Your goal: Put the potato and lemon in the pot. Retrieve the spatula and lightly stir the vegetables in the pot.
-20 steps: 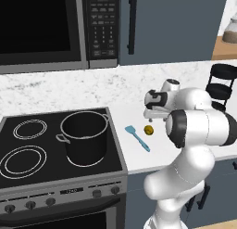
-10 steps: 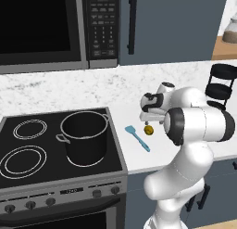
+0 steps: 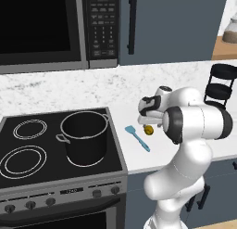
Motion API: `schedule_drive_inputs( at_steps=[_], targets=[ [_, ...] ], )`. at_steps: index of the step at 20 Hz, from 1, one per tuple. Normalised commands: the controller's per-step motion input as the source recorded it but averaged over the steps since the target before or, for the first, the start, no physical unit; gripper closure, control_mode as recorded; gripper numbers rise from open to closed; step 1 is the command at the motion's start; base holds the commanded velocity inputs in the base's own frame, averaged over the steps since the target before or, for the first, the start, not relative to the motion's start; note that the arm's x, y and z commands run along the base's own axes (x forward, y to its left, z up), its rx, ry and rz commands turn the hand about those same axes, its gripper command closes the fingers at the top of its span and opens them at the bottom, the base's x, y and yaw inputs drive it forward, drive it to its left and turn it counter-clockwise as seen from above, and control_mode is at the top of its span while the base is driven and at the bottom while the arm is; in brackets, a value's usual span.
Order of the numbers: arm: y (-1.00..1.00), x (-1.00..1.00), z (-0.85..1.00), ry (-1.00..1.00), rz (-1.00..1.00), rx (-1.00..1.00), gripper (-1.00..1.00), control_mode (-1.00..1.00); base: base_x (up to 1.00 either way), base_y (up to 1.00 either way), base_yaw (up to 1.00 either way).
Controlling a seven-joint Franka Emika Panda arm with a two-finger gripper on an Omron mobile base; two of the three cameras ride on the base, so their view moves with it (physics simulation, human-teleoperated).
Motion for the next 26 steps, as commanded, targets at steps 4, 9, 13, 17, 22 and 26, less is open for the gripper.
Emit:
schedule_drive_inputs(
  at_steps=[4, 9, 13, 17, 22, 26],
  targets=[
    [0.00, 0.01, -0.17, 0.00, 0.00, 0.00, -1.00, -1.00, 0.00, 0.00, 0.00],
    [0.00, 0.00, -0.14, 0.00, 0.00, 0.00, -1.00, -1.00, 0.00, 0.00, 0.00],
    [0.00, 0.02, -0.14, 0.00, 0.00, 0.00, -1.00, -1.00, 0.00, 0.00, 0.00],
    [0.00, 0.01, -0.13, 0.00, 0.00, 0.00, -1.00, -1.00, 0.00, 0.00, 0.00],
    [0.00, 0.00, -0.12, 0.00, 0.00, 0.00, -1.00, -1.00, 0.00, 0.00, 0.00],
    [0.00, 0.01, -0.12, 0.00, 0.00, 0.00, -1.00, -1.00, 0.00, 0.00, 0.00]
  ],
)
